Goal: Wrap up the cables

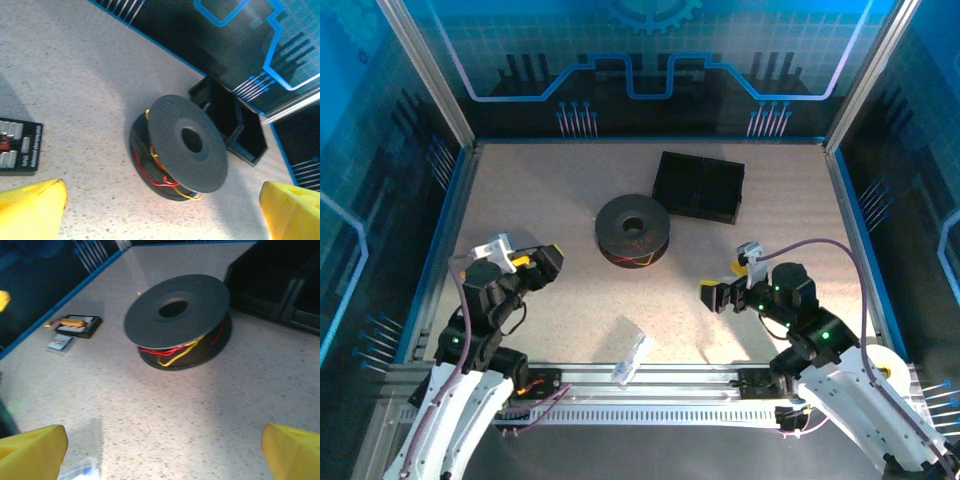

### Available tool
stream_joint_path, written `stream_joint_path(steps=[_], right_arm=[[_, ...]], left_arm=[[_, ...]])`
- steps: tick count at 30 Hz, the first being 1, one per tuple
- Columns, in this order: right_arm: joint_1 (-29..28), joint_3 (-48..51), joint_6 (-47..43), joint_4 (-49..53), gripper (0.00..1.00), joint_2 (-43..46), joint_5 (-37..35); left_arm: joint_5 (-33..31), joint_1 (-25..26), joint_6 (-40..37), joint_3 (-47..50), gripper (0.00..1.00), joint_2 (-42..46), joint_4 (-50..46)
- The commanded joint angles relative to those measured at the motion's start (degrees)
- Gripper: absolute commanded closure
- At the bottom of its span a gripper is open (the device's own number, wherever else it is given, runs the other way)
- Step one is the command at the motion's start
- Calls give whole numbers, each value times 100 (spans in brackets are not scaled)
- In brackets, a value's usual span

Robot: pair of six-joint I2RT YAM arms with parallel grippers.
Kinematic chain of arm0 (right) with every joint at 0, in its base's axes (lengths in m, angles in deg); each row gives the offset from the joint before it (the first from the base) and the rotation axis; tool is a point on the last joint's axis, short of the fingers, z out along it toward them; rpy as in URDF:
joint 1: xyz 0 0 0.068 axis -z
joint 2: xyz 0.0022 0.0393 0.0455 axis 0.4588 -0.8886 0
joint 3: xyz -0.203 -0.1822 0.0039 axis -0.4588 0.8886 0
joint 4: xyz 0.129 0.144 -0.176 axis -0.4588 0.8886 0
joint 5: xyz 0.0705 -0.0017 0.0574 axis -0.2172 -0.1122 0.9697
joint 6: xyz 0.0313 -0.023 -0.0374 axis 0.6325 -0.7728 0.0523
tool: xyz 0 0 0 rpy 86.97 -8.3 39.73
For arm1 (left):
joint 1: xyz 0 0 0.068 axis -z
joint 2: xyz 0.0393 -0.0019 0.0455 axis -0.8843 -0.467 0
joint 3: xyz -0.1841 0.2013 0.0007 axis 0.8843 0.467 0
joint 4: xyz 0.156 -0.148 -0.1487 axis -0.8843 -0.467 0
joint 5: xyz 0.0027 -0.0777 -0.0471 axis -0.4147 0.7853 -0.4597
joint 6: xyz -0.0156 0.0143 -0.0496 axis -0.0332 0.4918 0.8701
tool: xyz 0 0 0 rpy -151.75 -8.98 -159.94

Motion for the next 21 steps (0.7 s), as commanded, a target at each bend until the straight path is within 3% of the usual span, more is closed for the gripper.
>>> stream_joint_path(steps=[1,6,9,12,17,21], right_arm=[[97,-13,-215,-207,0,-357,-853],[1321,-128,-374,-857,0,-1377,-256],[2384,-42,-245,-1606,0,-1834,357],[3081,208,-176,-2626,0,-2091,474],[3690,800,-146,-4250,0,-2416,-157],[3871,1180,-158,-5071,0,-2727,-667]], left_arm=[[-600,25,-412,166,1,-152,373],[-1183,-6,-830,412,1,-989,1472],[-1616,-79,-1296,472,1,-1836,2275],[-1772,-329,-1831,414,1,-2776,3040],[-851,-1015,-2314,464,1,-4102,4287],[-718,-1134,-2357,379,1,-4877,4764]])
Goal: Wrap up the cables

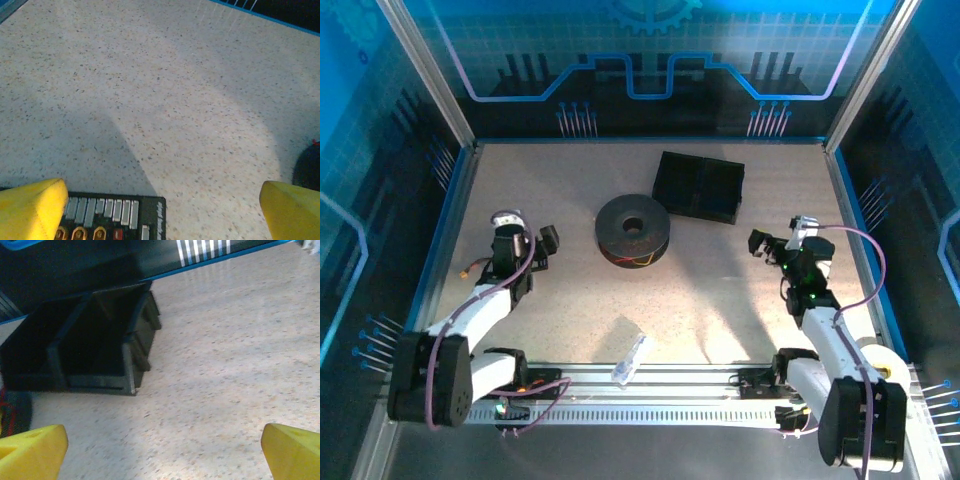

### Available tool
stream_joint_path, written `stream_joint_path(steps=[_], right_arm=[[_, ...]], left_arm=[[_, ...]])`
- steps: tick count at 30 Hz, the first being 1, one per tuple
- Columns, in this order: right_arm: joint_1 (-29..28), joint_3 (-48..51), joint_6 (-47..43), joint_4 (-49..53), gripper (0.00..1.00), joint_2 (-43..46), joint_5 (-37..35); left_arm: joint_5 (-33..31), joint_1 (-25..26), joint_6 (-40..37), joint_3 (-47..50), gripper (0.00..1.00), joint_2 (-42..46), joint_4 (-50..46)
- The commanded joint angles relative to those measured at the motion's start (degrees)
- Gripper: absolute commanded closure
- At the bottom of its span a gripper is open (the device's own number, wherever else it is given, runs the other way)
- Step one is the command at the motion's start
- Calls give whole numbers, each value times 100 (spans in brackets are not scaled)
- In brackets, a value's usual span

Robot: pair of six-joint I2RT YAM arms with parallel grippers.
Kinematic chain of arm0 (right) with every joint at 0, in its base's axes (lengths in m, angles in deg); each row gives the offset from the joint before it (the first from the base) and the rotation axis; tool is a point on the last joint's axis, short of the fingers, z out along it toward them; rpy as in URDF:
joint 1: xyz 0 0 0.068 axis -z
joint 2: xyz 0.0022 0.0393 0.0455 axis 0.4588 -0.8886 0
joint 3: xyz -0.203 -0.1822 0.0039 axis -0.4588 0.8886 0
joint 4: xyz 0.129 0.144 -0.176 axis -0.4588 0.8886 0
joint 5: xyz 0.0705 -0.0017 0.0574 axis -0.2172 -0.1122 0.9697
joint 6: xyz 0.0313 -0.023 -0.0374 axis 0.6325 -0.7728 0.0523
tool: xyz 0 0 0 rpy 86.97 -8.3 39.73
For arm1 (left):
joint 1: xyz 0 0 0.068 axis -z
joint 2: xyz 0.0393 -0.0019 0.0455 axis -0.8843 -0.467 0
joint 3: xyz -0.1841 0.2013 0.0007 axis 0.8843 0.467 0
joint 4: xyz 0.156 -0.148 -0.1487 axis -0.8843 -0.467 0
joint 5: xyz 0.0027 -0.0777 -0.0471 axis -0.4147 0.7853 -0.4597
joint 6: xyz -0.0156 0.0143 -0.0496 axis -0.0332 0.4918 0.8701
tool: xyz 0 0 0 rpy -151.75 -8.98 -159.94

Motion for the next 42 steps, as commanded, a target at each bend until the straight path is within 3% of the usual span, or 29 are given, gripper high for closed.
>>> stream_joint_path(steps=[1,5,9,14,16,17,18,21,23,26,32,34,37,42], right_arm=[[113,331,-57,-1482,0,-217,-475],[82,566,-289,-2383,0,-831,-545],[-124,607,-556,-3190,0,-1606,-706],[-689,482,-1163,-3907,0,-2338,-915],[-870,450,-1443,-3994,0,-2493,-815],[-975,469,-1621,-4232,0,-2658,-738],[-1099,521,-1802,-4597,0,-2895,-713],[-1335,758,-2145,-5738,0,-3608,-637],[-1358,851,-2104,-6108,0,-3768,-832],[-1286,750,-1966,-5824,0,-3687,-948],[-1234,-422,-1822,-3456,0,-3537,-1066],[-918,-394,-1634,-3414,0,-3507,-472],[-908,-379,-1624,-3462,0,-3512,-509],[-1018,-400,-1743,-3448,0,-3520,-576]], left_arm=[[265,-83,-301,-54,1,-481,965],[329,-196,-357,129,1,-979,1927],[88,-216,-465,-77,1,-1126,1760],[-136,-216,-580,164,1,-1076,2268],[-220,-216,-614,506,1,-1128,2973],[-243,-216,-626,794,1,-1347,3764],[-64,-216,-727,1010,1,-1592,4508],[769,-169,-1103,1162,1,-1756,4953],[775,-149,-1134,1349,1,-1793,5336],[615,-154,-1081,1388,1,-1963,5619],[560,-137,-1079,720,1,-1958,4303],[499,-92,-1121,594,1,-2100,4199],[370,-7,-1199,272,1,-2109,3626],[251,74,-1247,266,1,-2131,3651]])
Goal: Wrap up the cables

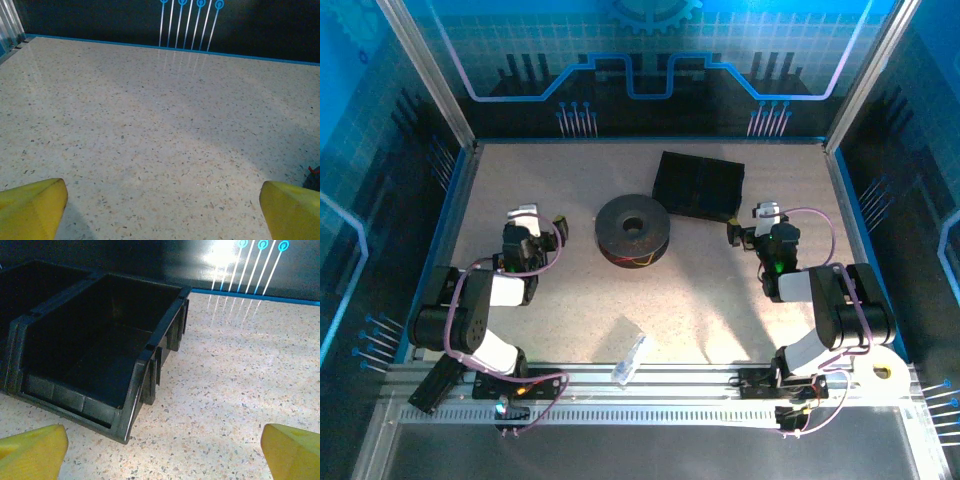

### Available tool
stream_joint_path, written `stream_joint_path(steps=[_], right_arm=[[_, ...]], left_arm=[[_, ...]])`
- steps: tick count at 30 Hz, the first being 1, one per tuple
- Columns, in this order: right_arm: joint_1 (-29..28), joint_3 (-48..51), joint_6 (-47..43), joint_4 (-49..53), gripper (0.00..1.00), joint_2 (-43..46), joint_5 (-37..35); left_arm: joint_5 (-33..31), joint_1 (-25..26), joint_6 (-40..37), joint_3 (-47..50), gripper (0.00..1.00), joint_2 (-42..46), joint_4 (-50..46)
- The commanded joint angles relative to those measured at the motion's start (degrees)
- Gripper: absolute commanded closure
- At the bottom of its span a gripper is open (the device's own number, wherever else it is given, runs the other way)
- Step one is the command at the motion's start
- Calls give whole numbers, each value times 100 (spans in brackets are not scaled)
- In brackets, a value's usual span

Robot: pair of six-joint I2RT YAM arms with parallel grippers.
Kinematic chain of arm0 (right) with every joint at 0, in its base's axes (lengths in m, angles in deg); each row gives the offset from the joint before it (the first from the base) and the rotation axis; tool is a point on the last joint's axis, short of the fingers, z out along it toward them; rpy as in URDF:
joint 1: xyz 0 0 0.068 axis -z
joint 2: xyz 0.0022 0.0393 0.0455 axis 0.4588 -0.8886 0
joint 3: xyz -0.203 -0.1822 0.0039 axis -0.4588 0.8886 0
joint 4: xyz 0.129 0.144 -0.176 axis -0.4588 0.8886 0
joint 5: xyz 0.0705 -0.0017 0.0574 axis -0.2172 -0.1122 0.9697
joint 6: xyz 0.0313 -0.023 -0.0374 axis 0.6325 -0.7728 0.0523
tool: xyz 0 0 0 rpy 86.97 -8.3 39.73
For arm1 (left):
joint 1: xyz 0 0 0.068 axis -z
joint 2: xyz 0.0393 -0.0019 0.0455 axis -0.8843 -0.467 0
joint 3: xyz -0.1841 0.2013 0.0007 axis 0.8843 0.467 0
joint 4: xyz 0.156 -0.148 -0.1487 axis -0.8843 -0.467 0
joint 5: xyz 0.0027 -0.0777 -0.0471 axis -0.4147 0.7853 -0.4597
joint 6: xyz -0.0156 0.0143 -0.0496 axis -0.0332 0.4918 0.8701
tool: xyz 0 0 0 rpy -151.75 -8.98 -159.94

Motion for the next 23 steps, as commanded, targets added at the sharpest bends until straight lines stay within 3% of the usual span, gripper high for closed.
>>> stream_joint_path(steps=[1,7,12,23], right_arm=[[-84,-41,-57,164,0,56,74],[-242,14,-187,82,0,59,-147],[-236,-2,-178,96,0,55,-115],[-110,-69,-127,236,0,52,163]], left_arm=[[-125,24,-149,-98,1,-54,-200],[-121,24,-158,-89,1,-54,-186],[-287,234,-373,7,1,-89,54],[-51,120,-290,-98,1,-63,-185]])
